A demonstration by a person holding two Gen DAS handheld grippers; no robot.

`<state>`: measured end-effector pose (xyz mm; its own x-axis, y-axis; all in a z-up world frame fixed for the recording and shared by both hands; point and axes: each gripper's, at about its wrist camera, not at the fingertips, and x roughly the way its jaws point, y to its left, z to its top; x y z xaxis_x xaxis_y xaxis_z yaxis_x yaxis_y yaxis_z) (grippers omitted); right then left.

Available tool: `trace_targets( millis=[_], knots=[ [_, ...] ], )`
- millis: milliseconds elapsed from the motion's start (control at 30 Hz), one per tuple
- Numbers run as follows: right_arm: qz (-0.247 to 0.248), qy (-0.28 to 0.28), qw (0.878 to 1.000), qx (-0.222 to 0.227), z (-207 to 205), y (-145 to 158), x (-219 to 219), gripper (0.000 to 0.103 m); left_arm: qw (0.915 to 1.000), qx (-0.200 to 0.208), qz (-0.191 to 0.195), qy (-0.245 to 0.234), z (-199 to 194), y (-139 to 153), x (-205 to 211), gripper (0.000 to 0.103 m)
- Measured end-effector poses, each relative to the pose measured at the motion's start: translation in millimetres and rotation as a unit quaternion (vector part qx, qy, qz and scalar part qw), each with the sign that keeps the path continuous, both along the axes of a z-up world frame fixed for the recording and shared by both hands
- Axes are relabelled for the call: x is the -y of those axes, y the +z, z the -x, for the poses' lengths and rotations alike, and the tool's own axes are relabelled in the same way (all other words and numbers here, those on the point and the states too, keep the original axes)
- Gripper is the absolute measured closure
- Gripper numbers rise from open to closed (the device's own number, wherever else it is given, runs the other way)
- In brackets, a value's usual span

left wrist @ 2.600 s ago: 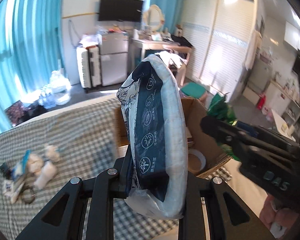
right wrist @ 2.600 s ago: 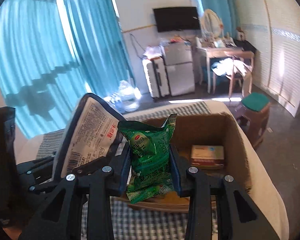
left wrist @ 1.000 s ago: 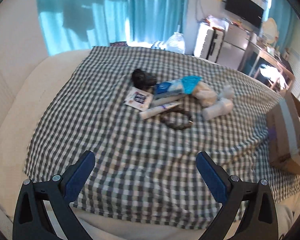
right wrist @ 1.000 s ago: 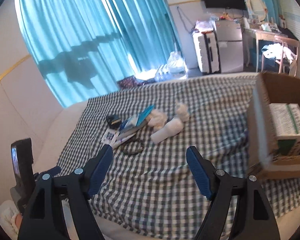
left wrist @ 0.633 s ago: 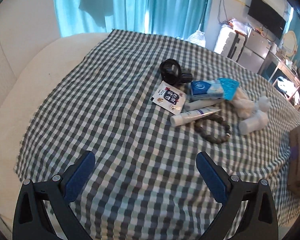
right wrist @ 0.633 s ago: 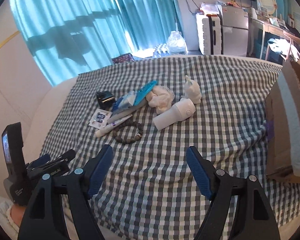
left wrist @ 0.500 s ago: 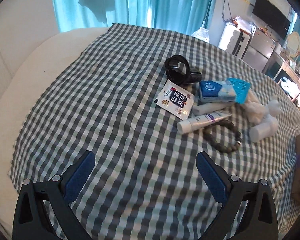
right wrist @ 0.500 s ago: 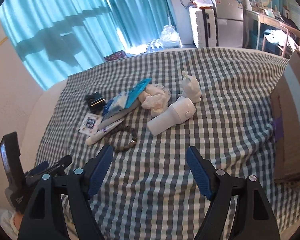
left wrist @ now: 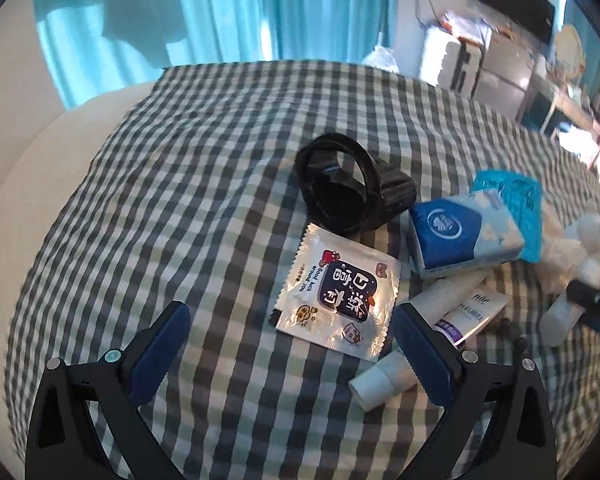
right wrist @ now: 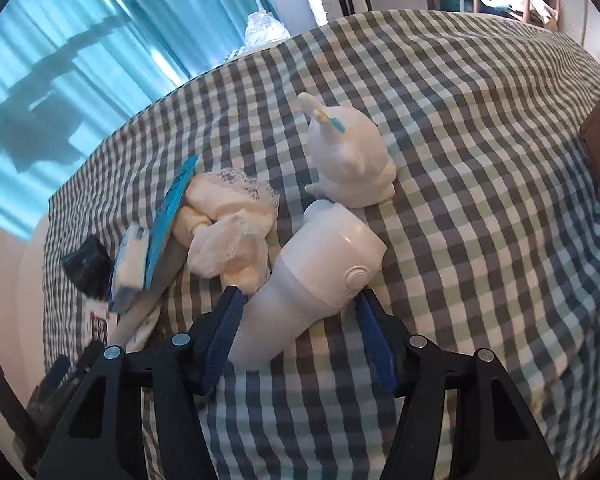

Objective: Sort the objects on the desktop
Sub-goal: 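Grasp the white snack packet with the left tool while the right tool grasps the white cup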

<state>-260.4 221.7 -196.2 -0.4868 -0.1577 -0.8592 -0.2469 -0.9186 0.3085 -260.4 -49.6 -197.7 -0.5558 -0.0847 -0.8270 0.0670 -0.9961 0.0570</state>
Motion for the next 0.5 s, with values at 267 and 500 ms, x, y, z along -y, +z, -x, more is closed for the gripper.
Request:
trace_targets(
  millis=[267,500],
  knots=[
    [-0.015,0.015,1.0,0.008,16,-7,3,0.043,0.9995,0.015,-0.013,-0.025,22,-20,6,0.0],
    [-0.033,0.033,0.999,0.005,12,-7,2,0.047,0.9954,0.013,-0.028,-0.091,23,-28,20,0.018]
  ],
)
